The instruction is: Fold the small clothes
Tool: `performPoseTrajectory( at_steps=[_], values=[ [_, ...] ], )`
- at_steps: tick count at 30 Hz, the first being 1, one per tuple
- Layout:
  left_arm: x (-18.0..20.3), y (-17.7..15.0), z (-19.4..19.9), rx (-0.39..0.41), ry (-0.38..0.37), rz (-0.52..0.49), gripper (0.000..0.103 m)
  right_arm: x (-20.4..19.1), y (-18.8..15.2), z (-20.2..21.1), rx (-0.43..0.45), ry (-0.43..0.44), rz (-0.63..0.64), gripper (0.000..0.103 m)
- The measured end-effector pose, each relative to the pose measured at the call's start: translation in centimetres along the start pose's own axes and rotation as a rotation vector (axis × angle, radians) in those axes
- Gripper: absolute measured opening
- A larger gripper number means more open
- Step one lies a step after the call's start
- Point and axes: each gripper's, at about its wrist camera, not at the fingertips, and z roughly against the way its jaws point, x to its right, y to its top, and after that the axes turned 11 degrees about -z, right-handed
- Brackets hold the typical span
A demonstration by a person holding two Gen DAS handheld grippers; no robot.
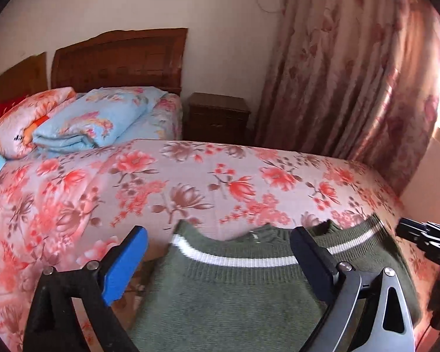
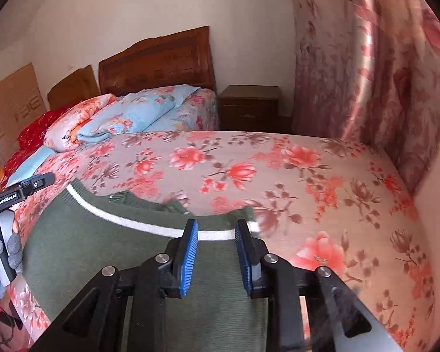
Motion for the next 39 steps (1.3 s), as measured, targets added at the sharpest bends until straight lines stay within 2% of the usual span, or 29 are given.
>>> performPoseTrajectory(
  at_steps=[2,4,7,9,11,12,15,16,17,19,24,28,30,32,34,35,37,38,39],
  values=[
    [1.8,0.5,-1.6,-0.050,-0.012,-0.039,0.103,-2.7,-0.6,-2.0,-0.052,0.044,0.028,0.027],
    [2.7,0.5,-3.7,-0.118,0.002,-0.064,0.103,-5.3,-1.5,-4.3,-0.106,0.052,0.065,0.027],
    [2.0,-0.5,-6.0,-0.207,0.015,-0.048,0.103,-7.9,-2.8,-7.9,-0.205,0.041,0.118,0.027],
    [0.8,-1.4,-6.4,-0.225,0.022,-0.029,0.103,-8.3,-3.5,-9.2,-0.234,-0.003,0.158,0.025],
    [-1.1,-2.2,-6.2,-0.222,0.010,0.015,0.103,-7.4,-3.4,-9.0,-0.224,0.001,0.128,0.024],
    [-2.0,-2.5,-6.0,-0.211,-0.007,0.040,0.103,-6.4,-3.0,-8.6,-0.207,-0.028,0.103,0.024],
    [-3.6,-3.0,-5.8,-0.202,0.002,0.089,0.103,-2.8,-1.8,-7.8,-0.148,-0.193,0.050,0.025],
    [-4.2,-3.3,-6.3,-0.214,-0.022,0.121,0.103,-1.0,-1.7,-7.7,-0.146,-0.211,-0.002,0.025],
    [-4.7,-3.8,-6.8,-0.226,-0.053,0.161,0.103,0.7,-1.5,-7.5,-0.143,-0.198,-0.065,0.025],
    [-5.9,-4.4,-7.7,-0.266,-0.074,0.243,0.103,2.8,-1.4,-6.9,-0.134,-0.108,-0.158,0.025],
    [-6.0,-4.4,-7.1,-0.230,-0.039,0.261,0.103,1.6,-1.6,-7.3,-0.110,-0.151,-0.109,0.026],
    [-5.8,-4.2,-3.7,-0.063,0.038,0.257,0.103,2.4,-1.6,-7.0,-0.099,-0.104,-0.153,0.026],
    [-4.3,-3.4,-2.1,-0.007,0.069,0.184,0.103,2.5,-1.6,-7.1,-0.100,-0.096,-0.156,0.027],
    [-1.8,-2.4,-1.4,0.009,0.009,0.067,0.103,2.0,-1.7,-7.1,-0.100,-0.115,-0.135,0.027],
    [0.4,-1.9,-2.0,-0.033,-0.075,-0.001,0.103,1.6,-1.8,-7.1,-0.100,-0.128,-0.114,0.028],
    [1.1,-1.8,-3.0,-0.076,-0.092,-0.021,0.103,1.6,-1.8,-7.1,-0.100,-0.131,-0.111,0.028],
    [1.6,-2.4,-5.5,-0.176,-0.048,-0.047,0.103,1.7,-1.8,-7.1,-0.100,-0.128,-0.114,0.028],
    [1.0,-2.9,-6.7,-0.234,-0.046,-0.020,0.103,1.6,-1.8,-7.1,-0.100,-0.126,-0.116,0.028],
    [-0.1,-3.1,-7.1,-0.251,-0.064,0.038,0.103,1.7,-1.8,-7.1,-0.100,-0.124,-0.117,0.028]
  ],
)
